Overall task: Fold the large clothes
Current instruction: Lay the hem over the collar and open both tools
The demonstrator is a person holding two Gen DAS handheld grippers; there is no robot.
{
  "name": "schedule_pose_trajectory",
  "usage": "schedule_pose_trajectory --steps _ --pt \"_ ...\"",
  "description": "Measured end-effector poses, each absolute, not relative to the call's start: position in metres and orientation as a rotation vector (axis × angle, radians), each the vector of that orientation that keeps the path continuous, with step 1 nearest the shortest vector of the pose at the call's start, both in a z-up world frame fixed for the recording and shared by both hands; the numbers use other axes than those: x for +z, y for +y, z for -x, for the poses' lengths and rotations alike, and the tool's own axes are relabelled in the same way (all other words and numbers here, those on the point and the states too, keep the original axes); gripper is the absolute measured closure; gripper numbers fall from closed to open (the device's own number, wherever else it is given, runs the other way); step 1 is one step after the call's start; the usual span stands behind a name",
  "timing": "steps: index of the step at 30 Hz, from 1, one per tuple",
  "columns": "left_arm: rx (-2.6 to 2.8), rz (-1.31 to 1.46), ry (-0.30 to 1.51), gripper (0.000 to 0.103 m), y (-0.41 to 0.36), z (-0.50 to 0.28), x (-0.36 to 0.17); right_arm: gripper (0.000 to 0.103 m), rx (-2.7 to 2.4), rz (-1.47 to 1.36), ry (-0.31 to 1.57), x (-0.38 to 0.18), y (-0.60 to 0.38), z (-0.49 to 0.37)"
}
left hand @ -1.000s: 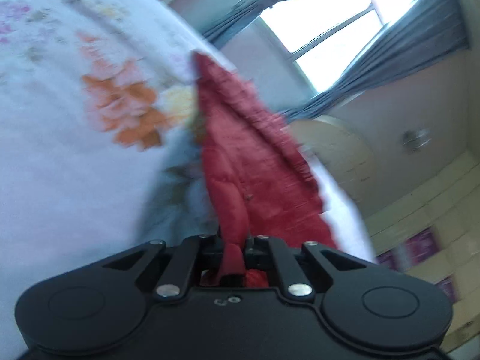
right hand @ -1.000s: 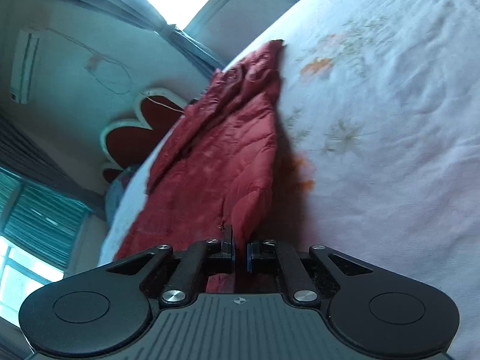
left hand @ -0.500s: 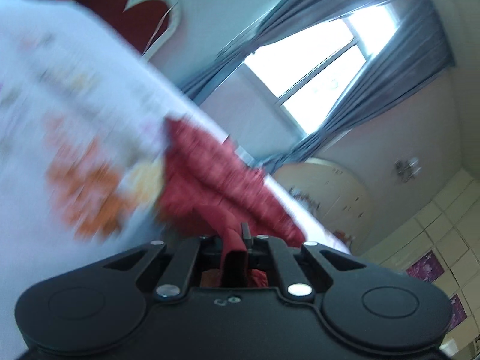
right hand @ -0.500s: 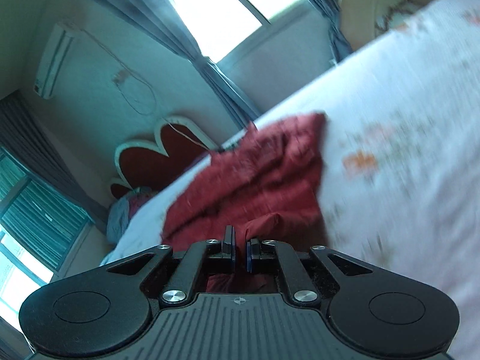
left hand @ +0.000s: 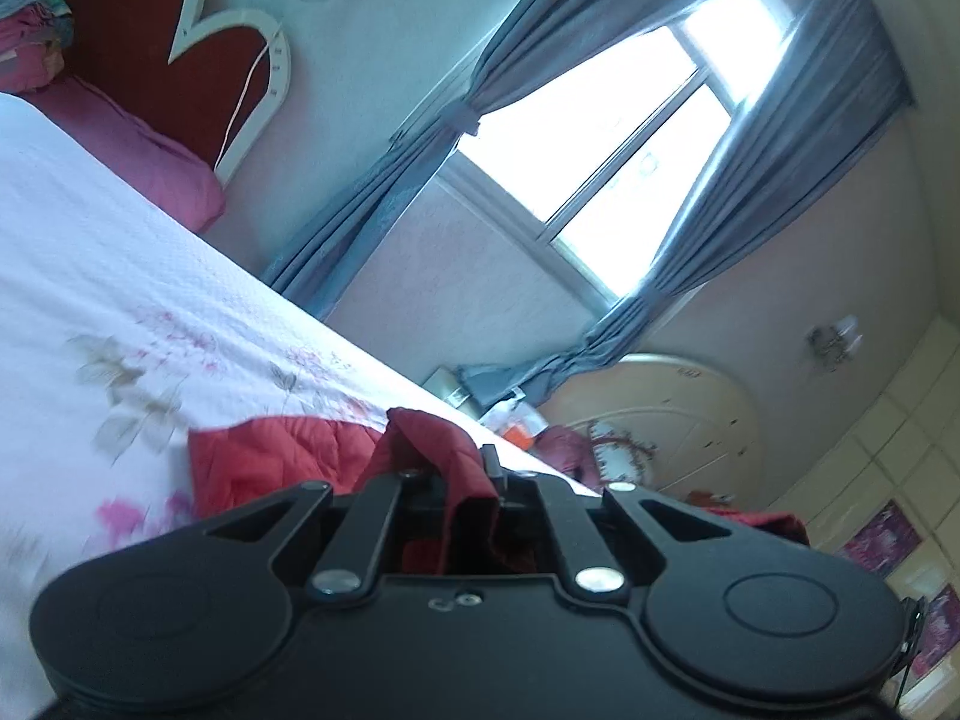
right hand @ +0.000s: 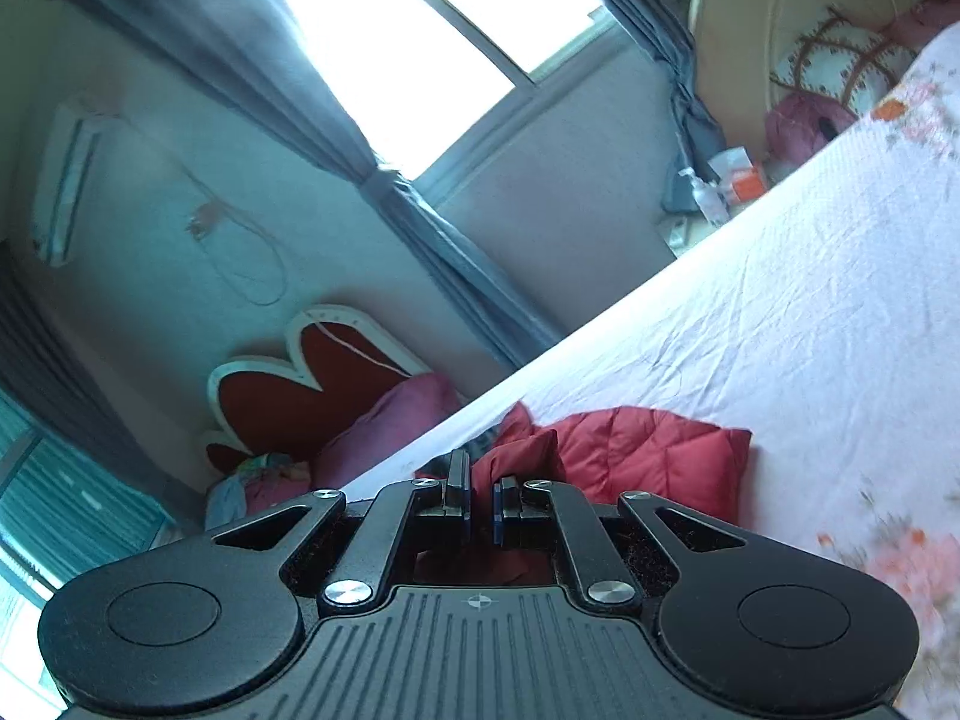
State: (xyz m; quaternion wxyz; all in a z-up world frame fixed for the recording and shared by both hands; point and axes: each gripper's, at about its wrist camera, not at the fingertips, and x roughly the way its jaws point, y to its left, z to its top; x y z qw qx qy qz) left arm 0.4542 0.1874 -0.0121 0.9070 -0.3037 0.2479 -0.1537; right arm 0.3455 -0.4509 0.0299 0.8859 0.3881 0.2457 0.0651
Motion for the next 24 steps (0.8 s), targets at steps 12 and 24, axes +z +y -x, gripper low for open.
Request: schedule_pose_trajectory --steps 12,24 --pt "-0.224 0.628 0.589 0.003 0.218 -0.535 -0.085 0.001 -0.047 -0.662 0.551 -0.036 -0.477 -0.439" --pt "-0.319 0.368 0.843 0.063 0.189 -0.576 -0.119 0.062 -0.015 -0.455 0.83 -0.105 -0.446 -0.494"
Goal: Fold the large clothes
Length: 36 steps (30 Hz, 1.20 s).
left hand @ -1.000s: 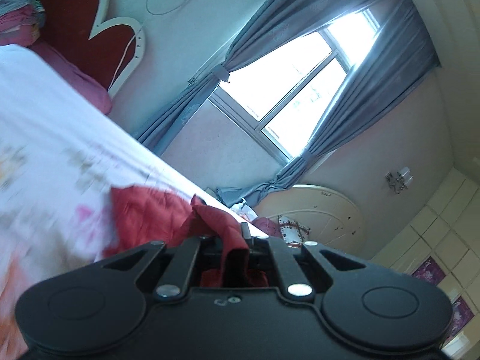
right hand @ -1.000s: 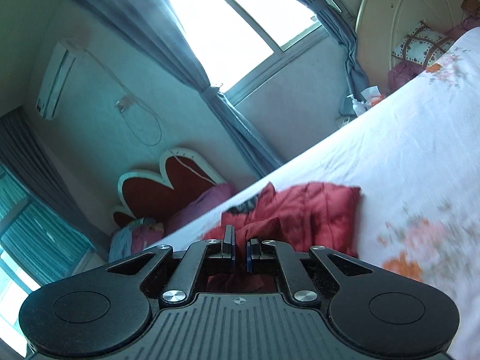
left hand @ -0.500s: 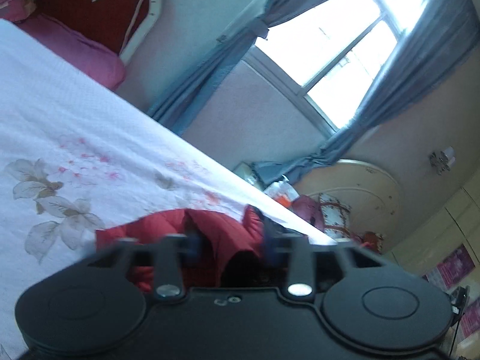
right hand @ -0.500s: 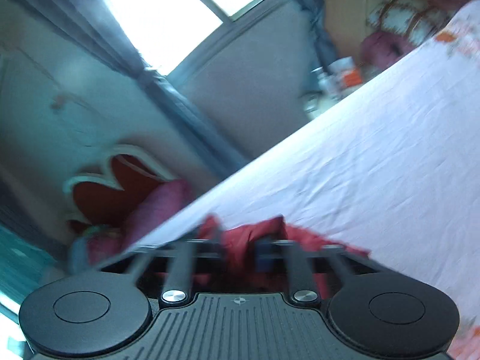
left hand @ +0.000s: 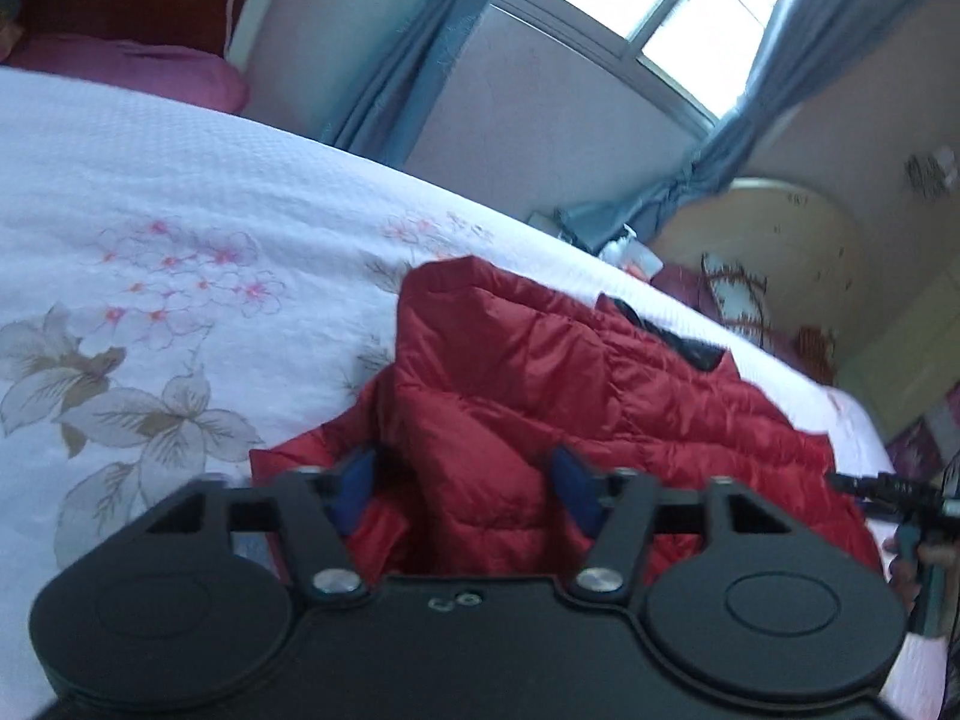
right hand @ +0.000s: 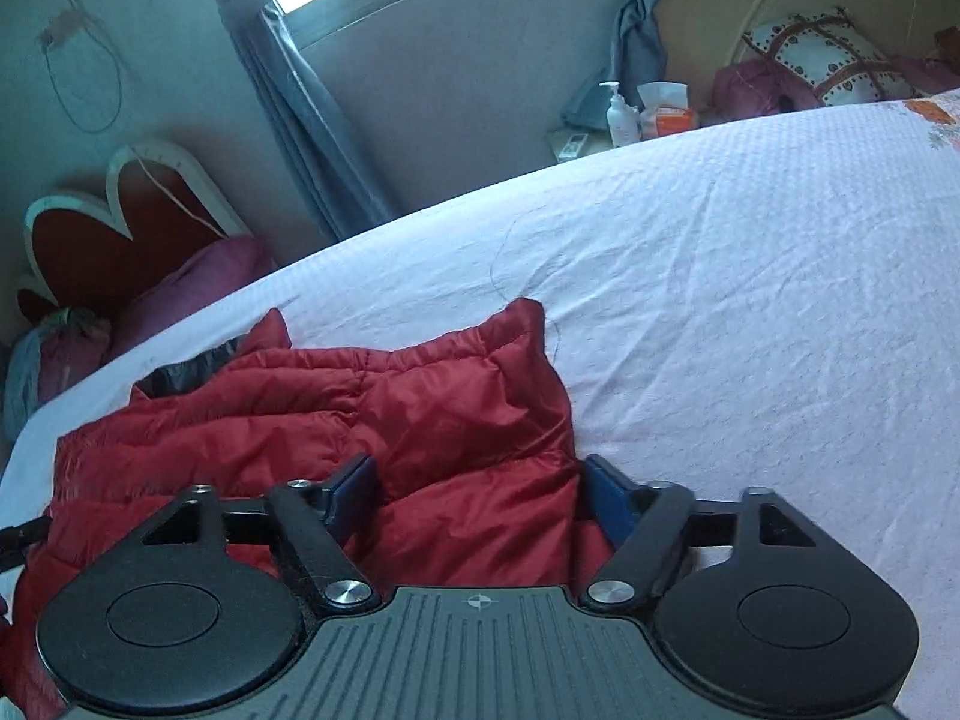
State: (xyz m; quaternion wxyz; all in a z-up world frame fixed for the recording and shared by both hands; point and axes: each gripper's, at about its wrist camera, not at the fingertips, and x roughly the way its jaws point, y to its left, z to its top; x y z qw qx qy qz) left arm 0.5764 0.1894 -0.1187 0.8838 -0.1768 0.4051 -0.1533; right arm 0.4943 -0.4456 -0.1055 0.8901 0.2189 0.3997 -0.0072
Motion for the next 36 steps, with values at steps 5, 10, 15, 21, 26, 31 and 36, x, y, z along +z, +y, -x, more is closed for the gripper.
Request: schedule_pose_trajectory --steps 5,10,15,21,26,31,36 --pt "-0.334 0.297 0.732 0.098 0.184 -0.565 -0.094 0.097 -0.003 -0.347 0.742 -0.085 -0.431 -0.489" --pt "-0.335 0.262 0.583 0.098 0.177 -0.564 -0.063 0.097 -0.015 -0.232 0.604 -0.06 -0.416 -0.489" --pt "-0.264 0.184 0.728 0.098 0.157 -0.606 -0.094 0.097 -0.087 -0.271 0.726 -0.089 -0.422 -0.52" --pt "-0.249 0.179 0.776 0.097 0.155 -0.611 -0.125 0.097 -0.124 -0.32 0.815 -0.133 -0.434 -0.522" --pt "-0.245 0.158 0.77 0.09 0.153 -0.608 -0.12 0.096 -0.128 -0.285 0.829 -0.129 -0.431 -0.524" --pt "-0.179 0.054 0.623 0.029 0.15 -0.563 -0.08 0.03 -0.172 -0.174 0.69 -0.084 -0.412 -0.487" --pt "-0.313 0.008 0.576 0.041 0.103 -0.495 -0.054 0.055 0.036 -0.144 0.681 -0.056 -0.349 -0.434"
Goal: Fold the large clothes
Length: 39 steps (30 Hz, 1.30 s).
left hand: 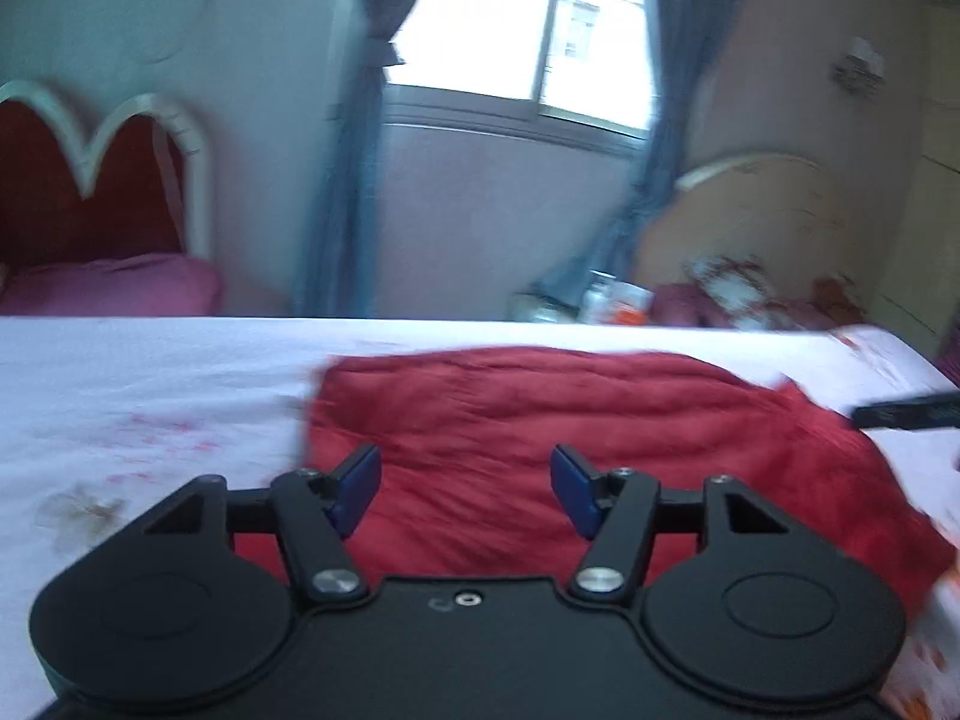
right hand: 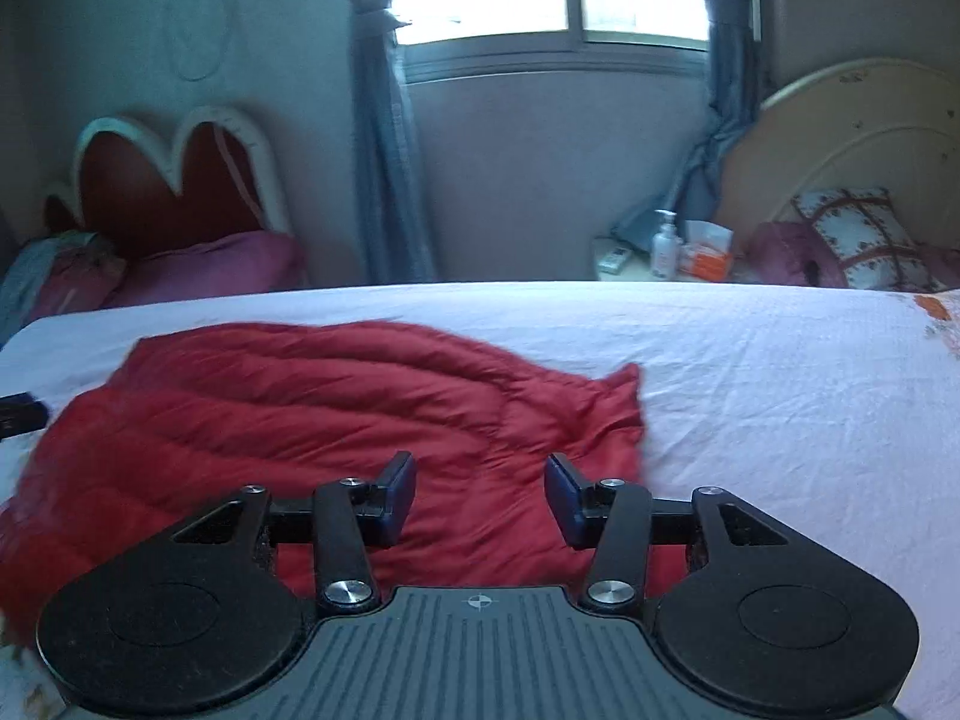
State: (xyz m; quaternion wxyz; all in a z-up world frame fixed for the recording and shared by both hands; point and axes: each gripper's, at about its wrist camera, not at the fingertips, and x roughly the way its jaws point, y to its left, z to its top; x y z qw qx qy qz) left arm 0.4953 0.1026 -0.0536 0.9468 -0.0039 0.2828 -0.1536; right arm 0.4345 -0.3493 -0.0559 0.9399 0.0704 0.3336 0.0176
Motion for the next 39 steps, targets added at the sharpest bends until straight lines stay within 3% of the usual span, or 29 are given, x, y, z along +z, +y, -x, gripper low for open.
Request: schedule_pose_trajectory --steps 8,16,18,21,23,26,31,39 --pt "-0.371 -0.117 0.671 0.034 0.019 -0.493 -0.102 0.054 0.214 0.059 0.765 -0.1 -0.24 -0.439" --pt "-0.213 -0.16 0.666 0.033 0.09 -0.481 -0.104 0.055 -0.044 0.081 0.754 -0.11 -0.314 -0.424" --pt "-0.194 -0.099 0.691 0.031 0.107 -0.483 -0.099 0.046 -0.068 -0.006 0.767 -0.109 -0.341 -0.42" --pt "-0.124 -0.074 0.676 0.042 0.112 -0.471 -0.078 0.046 -0.103 -0.024 0.722 -0.085 -0.344 -0.407" --pt "-0.146 -0.019 0.62 0.039 0.107 -0.449 -0.061 0.046 -0.073 -0.054 0.686 -0.068 -0.341 -0.392" --pt "-0.208 -0.009 0.578 0.027 0.074 -0.423 -0.049 0.046 0.026 -0.128 0.674 -0.059 -0.316 -0.375" --pt "-0.277 -0.116 0.635 0.024 0.019 -0.42 -0.074 0.046 0.135 -0.032 0.751 -0.084 -0.25 -0.373" --pt "-0.017 -0.006 0.704 0.021 0.101 -0.424 -0.085 0.046 -0.132 -0.073 0.795 -0.1 -0.314 -0.351"
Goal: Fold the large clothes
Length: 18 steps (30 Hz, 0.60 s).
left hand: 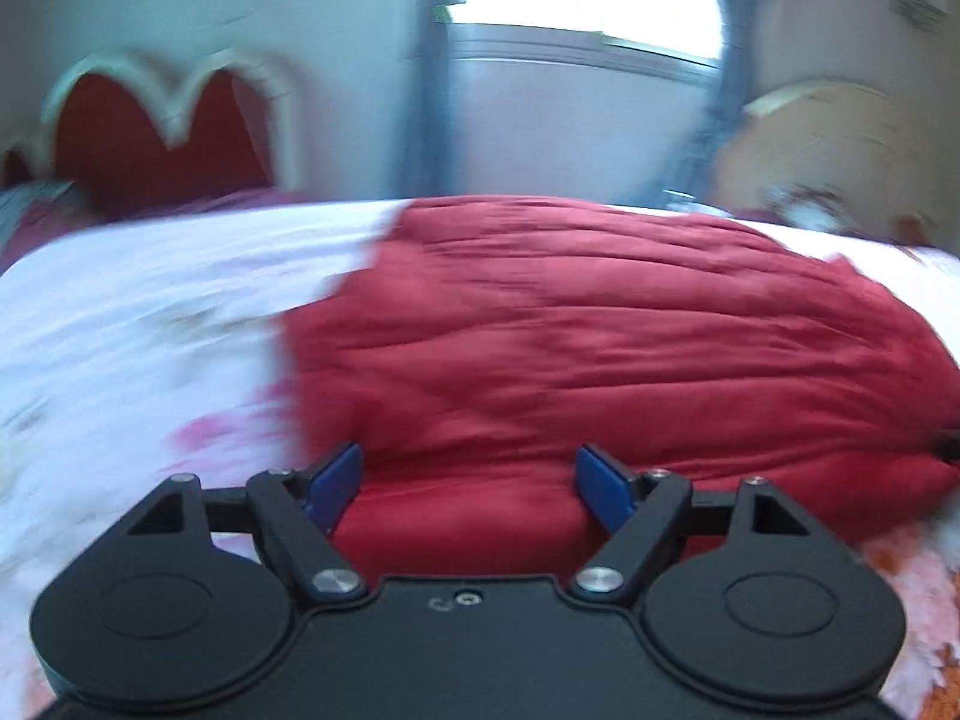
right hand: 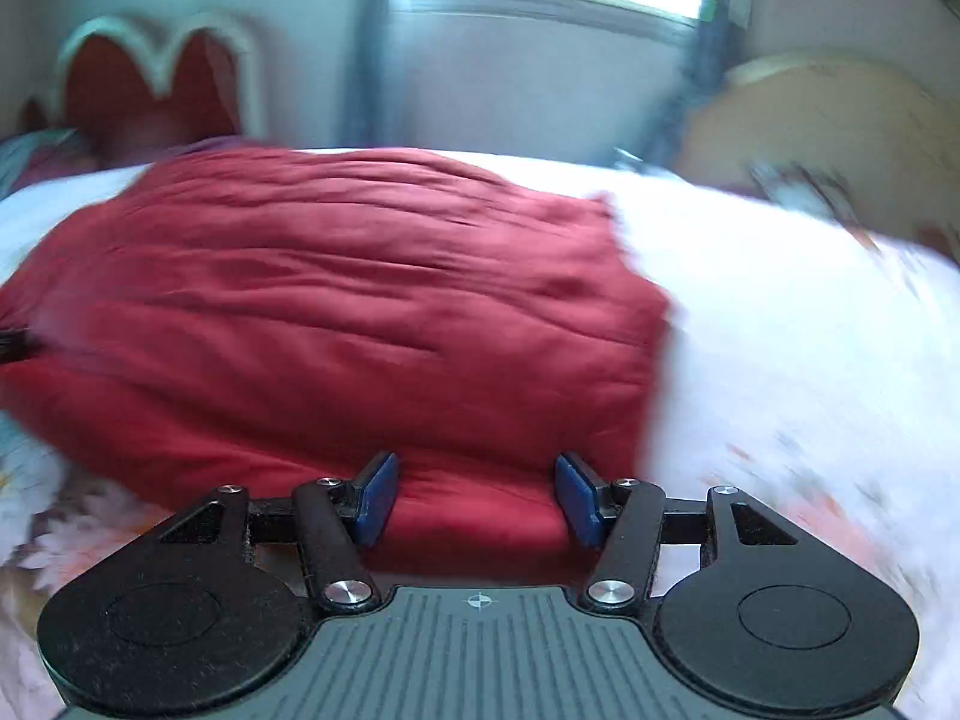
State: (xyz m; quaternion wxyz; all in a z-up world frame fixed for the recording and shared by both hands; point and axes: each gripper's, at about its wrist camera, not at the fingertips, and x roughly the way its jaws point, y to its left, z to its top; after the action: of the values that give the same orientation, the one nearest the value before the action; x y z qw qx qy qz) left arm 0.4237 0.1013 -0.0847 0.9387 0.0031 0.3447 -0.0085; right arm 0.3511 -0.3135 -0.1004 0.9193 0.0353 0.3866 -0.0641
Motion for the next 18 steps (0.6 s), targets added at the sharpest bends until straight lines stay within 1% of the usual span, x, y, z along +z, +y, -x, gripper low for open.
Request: schedule_pose_trajectory --steps 1,3,6,8,9,10,12,15,16,17,18 --pt "0.025 0.048 0.719 0.021 0.117 -0.421 -0.082 0.046 -0.152 -0.125 0.788 -0.094 -0.325 -0.346" --pt "0.07 0.177 0.705 0.023 0.146 -0.408 -0.075 0.046 -0.186 -0.207 0.736 -0.079 -0.348 -0.33" --pt "0.032 0.386 0.692 0.028 0.167 -0.394 -0.075 0.046 -0.176 -0.439 0.736 -0.081 -0.379 -0.325" --pt "-0.019 0.54 0.708 0.034 0.174 -0.393 -0.083 0.046 -0.181 -0.582 0.741 -0.093 -0.397 -0.331" --pt "-0.036 0.622 0.723 0.042 0.177 -0.396 -0.089 0.046 -0.181 -0.628 0.742 -0.097 -0.403 -0.33" --pt "-0.051 0.691 0.734 0.047 0.178 -0.397 -0.096 0.046 -0.171 -0.675 0.747 -0.103 -0.406 -0.331" --pt "-0.054 0.76 0.721 0.048 0.18 -0.402 -0.106 0.046 -0.139 -0.746 0.755 -0.11 -0.411 -0.334" --pt "-0.065 0.801 0.704 0.048 0.181 -0.413 -0.111 0.047 -0.146 -0.716 0.738 -0.112 -0.404 -0.334" --pt "-0.068 0.817 0.701 0.05 0.181 -0.418 -0.112 0.05 -0.158 -0.68 0.741 -0.111 -0.401 -0.336" --pt "-0.067 0.824 0.703 0.052 0.183 -0.422 -0.114 0.059 -0.178 -0.619 0.754 -0.109 -0.396 -0.336" --pt "-0.067 0.817 0.711 0.062 0.182 -0.427 -0.114 0.061 -0.187 -0.584 0.764 -0.109 -0.394 -0.34"
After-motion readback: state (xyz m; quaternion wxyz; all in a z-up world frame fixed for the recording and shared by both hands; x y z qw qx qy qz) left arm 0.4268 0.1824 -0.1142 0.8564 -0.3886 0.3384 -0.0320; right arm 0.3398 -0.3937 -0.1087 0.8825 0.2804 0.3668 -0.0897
